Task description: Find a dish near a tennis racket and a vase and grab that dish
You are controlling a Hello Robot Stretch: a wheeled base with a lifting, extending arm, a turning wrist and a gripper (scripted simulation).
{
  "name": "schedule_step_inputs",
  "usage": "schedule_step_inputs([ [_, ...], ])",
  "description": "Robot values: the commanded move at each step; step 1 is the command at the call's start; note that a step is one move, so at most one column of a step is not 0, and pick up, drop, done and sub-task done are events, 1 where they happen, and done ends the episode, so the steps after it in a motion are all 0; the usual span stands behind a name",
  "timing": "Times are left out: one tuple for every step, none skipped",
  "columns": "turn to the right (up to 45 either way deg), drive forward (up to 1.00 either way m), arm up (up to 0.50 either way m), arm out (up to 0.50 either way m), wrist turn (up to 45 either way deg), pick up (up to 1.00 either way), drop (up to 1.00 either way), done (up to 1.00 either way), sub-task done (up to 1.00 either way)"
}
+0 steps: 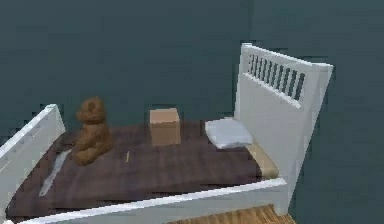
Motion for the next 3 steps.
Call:
schedule_step_inputs([
  [0.0,0.05,0.0,0.0,0.0,0.0,0.0,0.0,0.0],
  [-45.0,0.0,0.0,0.0,0.0,0.0,0.0,0.0,0.0],
  [-45.0,0.0,0.0,0.0,0.0,0.0,0.0,0.0,0.0],
])
